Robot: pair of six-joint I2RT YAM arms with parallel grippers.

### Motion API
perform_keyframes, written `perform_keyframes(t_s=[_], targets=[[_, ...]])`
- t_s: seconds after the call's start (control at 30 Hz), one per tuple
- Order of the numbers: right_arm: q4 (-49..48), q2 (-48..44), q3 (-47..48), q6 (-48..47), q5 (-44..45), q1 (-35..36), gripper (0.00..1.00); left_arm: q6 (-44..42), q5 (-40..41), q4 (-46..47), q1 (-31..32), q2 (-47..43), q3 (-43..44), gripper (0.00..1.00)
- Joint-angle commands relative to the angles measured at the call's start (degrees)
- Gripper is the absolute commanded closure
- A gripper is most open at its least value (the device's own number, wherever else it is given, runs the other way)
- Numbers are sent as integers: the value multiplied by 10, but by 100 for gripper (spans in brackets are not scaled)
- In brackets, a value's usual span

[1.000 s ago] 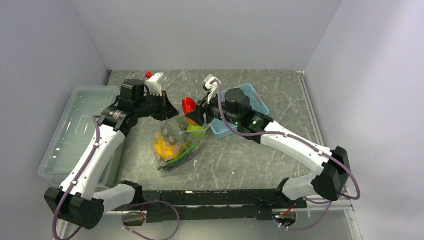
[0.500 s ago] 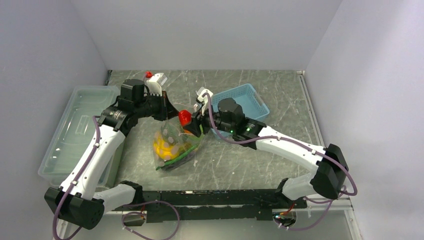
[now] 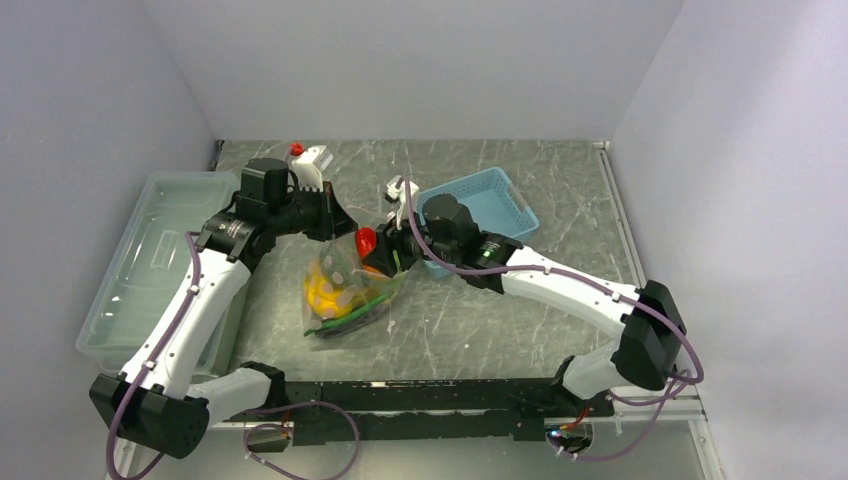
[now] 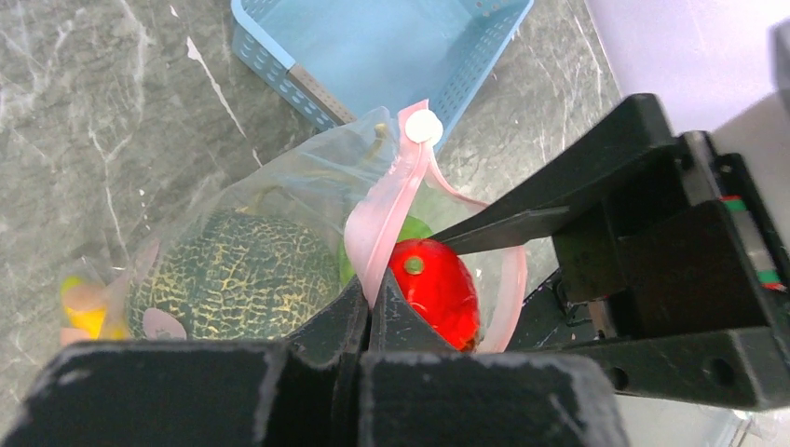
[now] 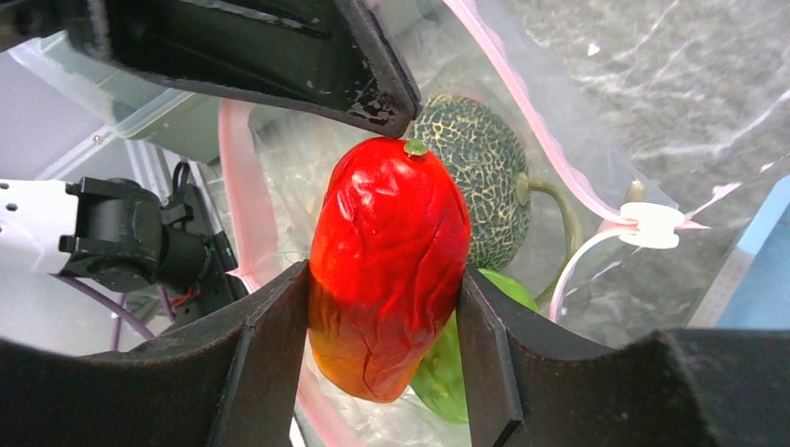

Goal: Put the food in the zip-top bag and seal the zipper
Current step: Place the fake fruit in the zipper food storage bag.

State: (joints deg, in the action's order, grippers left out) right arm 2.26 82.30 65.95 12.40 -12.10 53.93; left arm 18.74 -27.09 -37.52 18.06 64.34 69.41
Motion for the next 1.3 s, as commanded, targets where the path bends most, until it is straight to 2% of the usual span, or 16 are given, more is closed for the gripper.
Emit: perform_keyframes(t_s=[0.0,0.23,0.4,0.63,0.77,1.27], targets=[[8,16,33,77,3,2,79,4,-26,30,3,-7,1,100],[41,48,57,161,24,2,79,5,-28,31,3,-8,0,100],[55,62,66,196,39,2,73,6,-30,32,3,-10,1,100],[56,58,71,197,58,2,39,4,-41,34,3,-11,-1,100],[62,51,80,187,69,2,29,3,-44,35,3,-11,-1,100],[128,-9,103,126,133,2,25,0,-45,32,3,-10,0,100]])
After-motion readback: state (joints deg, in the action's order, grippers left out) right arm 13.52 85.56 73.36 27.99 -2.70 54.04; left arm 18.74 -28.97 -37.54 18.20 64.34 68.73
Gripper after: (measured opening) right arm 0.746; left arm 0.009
